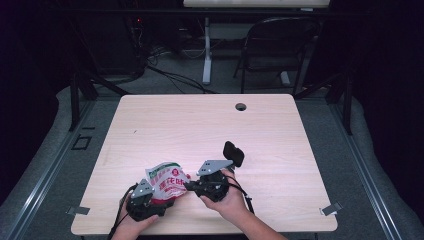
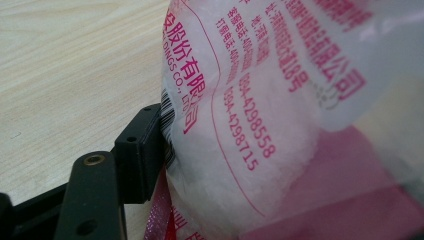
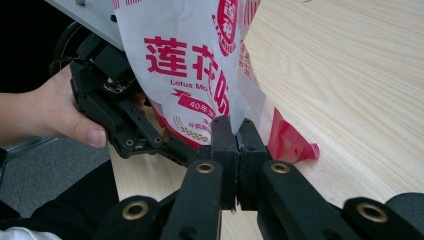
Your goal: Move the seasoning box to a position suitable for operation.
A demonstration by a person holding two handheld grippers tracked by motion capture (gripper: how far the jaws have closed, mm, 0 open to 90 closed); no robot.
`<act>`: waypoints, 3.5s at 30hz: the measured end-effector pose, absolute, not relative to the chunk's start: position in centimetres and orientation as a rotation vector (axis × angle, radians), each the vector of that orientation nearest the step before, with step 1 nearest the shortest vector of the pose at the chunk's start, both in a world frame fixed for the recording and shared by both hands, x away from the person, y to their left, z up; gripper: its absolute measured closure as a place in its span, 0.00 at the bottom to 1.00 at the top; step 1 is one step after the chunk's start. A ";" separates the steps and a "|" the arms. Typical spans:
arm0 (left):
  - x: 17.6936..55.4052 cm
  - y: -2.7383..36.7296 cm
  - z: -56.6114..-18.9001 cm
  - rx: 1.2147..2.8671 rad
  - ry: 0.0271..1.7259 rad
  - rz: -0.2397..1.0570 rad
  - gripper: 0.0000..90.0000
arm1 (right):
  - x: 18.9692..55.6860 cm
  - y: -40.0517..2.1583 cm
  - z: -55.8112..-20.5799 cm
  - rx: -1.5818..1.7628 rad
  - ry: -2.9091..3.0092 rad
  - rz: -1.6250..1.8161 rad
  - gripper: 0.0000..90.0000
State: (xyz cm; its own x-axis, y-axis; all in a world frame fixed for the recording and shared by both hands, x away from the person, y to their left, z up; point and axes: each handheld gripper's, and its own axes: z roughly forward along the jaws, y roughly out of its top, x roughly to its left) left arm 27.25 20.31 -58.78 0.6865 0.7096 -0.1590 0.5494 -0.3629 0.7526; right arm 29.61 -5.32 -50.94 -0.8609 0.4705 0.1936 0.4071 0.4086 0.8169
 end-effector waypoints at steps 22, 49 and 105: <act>27.3 20.3 -58.8 2.068 0.977 0.272 0.50 | 29.6 -5.2 -51.0 0.803 2.583 1.468 0.99; 27.1 19.9 -58.7 2.075 0.953 0.322 0.62 | 29.7 -5.2 -51.0 0.808 2.575 1.473 0.99; 30.8 16.9 -52.7 2.095 0.804 0.437 0.67 | 28.8 -12.1 -46.7 0.983 2.423 1.434 0.71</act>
State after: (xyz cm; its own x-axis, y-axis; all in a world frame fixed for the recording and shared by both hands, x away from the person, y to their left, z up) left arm 30.77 16.90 -52.70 0.7346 0.6781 0.0243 0.3898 -0.4511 0.8029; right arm 28.77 -12.13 -46.72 -0.7716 0.6084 0.1859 0.4558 0.3249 0.8286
